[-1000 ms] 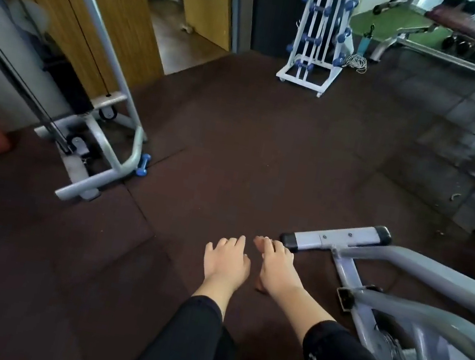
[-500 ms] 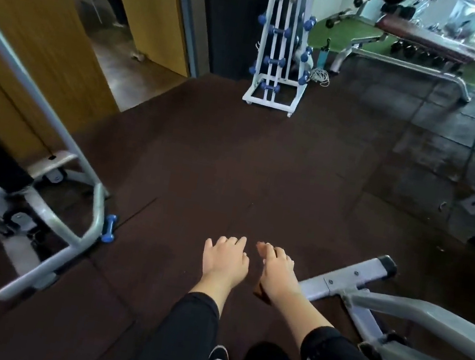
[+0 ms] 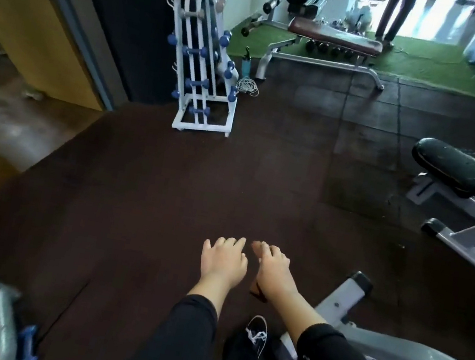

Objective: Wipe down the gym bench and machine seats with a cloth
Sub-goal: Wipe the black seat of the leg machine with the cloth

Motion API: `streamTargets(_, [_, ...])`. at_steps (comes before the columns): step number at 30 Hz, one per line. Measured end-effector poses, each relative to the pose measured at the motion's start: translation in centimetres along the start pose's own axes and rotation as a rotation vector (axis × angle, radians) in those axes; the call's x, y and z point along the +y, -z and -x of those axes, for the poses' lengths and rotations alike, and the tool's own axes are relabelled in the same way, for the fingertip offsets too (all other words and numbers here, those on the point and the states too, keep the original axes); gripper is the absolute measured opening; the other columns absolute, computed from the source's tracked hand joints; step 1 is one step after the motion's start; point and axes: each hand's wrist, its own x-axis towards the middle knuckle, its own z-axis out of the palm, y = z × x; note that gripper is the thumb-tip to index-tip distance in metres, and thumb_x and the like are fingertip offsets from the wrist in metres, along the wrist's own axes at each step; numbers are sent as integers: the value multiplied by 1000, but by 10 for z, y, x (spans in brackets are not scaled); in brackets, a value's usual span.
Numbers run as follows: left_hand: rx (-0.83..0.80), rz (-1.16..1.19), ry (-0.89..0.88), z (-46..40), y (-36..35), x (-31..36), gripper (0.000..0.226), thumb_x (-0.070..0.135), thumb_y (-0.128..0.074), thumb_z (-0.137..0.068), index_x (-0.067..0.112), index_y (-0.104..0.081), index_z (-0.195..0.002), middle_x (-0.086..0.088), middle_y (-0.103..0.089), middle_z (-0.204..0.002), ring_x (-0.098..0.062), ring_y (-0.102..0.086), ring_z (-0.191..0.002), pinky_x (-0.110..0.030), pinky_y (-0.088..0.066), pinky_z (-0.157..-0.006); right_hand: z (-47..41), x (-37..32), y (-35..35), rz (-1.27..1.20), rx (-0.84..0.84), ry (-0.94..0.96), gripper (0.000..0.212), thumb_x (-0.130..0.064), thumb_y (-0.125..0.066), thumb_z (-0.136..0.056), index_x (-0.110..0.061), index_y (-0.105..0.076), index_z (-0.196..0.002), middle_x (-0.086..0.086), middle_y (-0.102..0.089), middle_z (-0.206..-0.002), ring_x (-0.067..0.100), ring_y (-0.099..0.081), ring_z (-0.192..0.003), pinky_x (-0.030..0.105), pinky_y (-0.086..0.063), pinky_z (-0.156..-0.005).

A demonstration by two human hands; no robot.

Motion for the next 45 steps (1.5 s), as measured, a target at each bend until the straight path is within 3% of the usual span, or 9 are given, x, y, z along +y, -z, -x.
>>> streamTargets(8, [6,-20,-121,-176,56,35,47,33,-34,-101,28,-35,-147,9,-47,-144,-15,-39,-134,-43,-22,-114,-150,25,75,-17,32,-118,76,-9,-61,-77,-21,-24,-143,3,-35,-135,25,-35,-124,34,-28,-111])
streamTargets(18, [-62,-95,-373,-379,106,80,50,35,-36,-99,28,-33,-148,8,-46,-144,-16,-39,-133,-45,-22,-112,-318,65,125,-74,177,-339,57,-12,-45,-89,-10,-28,-143,9,-40,-136,27,-40,-124,39,-27,-110])
streamTargets(25, [-85,-201,-573,-510,145,129,49,35,-33,-101,26,-32,-149,6,-44,-147,-17,-36,-136,-46,-21,-114,-411,91,178,-224,257,-564,60,-12,-56,-84,-13,-33,-139,8,-41,-135,28,-37,-126,40,-26,-110])
streamTargets(27, [-115,-221,-638,-531,147,151,50,34,-32,-100,26,-31,-149,6,-43,-147,-17,-36,-136,-45,-21,-114,-424,104,185,-237,288,-638,66,-12,-62,-81,-12,-32,-139,8,-41,-134,28,-39,-126,40,-27,-110])
streamTargets(30, [-144,-261,-754,-562,147,193,50,34,-31,-100,26,-31,-150,6,-42,-148,-17,-34,-137,-46,-22,-114,-442,132,198,-265,337,-731,59,-12,-51,-88,-9,-29,-142,10,-40,-138,28,-37,-129,43,-25,-111])
streamTargets(34, [-165,-279,-869,-602,143,262,49,34,-31,-101,26,-31,-150,7,-40,-149,-16,-33,-138,-44,-20,-115,-461,187,224,-300,289,-807,88,-19,-70,-72,-9,-22,-145,8,-33,-141,28,-30,-133,45,-22,-114])
streamTargets(38, [-160,-267,-957,-645,139,350,49,34,-32,-102,26,-30,-150,8,-40,-150,-15,-32,-138,-43,-19,-116,-486,268,268,-280,332,-869,94,-21,-72,-71,-7,-17,-147,9,-28,-145,27,-27,-136,44,-19,-115])
streamTargets(40, [-171,-273,-974,-663,138,390,49,34,-32,-102,26,-30,-150,8,-39,-150,-14,-31,-139,-43,-19,-117,-496,306,294,-311,378,-903,89,-21,-71,-77,-6,-17,-147,10,-27,-147,28,-24,-138,44,-17,-116])
streamTargets(45, [-175,-277,-1011,-702,135,483,50,35,-33,-101,26,-30,-150,6,-37,-152,-14,-30,-141,-43,-21,-117,-518,390,342,-291,492,-933,54,-18,-40,-97,-9,-21,-147,11,-29,-147,26,-26,-137,42,-16,-115])
